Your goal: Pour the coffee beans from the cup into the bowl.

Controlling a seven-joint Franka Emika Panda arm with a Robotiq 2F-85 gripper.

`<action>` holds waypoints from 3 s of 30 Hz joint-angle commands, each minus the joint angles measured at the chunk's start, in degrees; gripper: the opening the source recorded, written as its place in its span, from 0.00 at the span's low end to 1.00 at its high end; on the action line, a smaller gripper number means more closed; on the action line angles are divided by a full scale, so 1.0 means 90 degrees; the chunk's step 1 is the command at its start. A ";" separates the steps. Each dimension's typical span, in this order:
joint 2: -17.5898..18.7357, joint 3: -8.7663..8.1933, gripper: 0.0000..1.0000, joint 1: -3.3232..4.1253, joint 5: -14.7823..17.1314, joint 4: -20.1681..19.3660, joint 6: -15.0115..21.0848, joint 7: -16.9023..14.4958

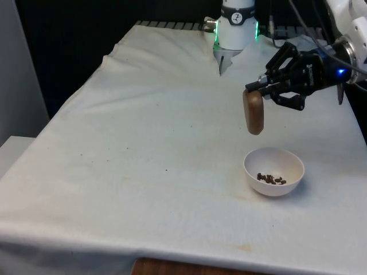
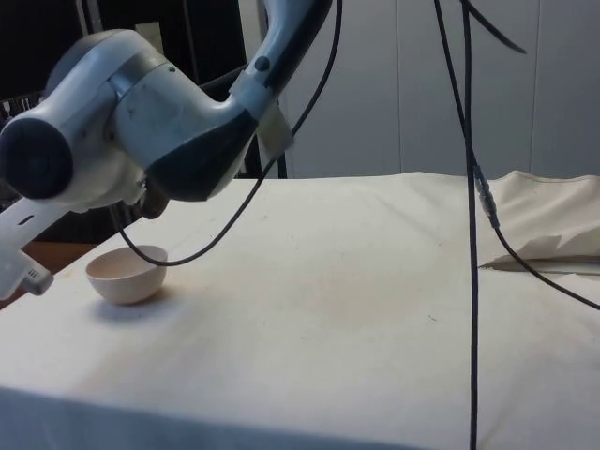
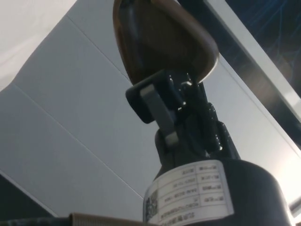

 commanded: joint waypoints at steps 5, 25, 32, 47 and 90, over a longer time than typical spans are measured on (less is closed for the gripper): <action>-0.0153 0.0038 0.01 -0.0210 0.0089 -0.0229 0.0274 0.0140; -0.0497 -0.0083 0.01 -0.0675 0.0452 -0.0758 0.0936 0.0624; -0.0598 -0.0146 0.01 -0.0796 0.0592 -0.0904 0.1216 0.0815; -0.0974 -0.0248 0.01 -0.0917 0.0936 -0.1222 0.1496 0.1044; -0.1674 -0.0586 0.01 -0.1012 0.2196 -0.1891 0.2375 0.1770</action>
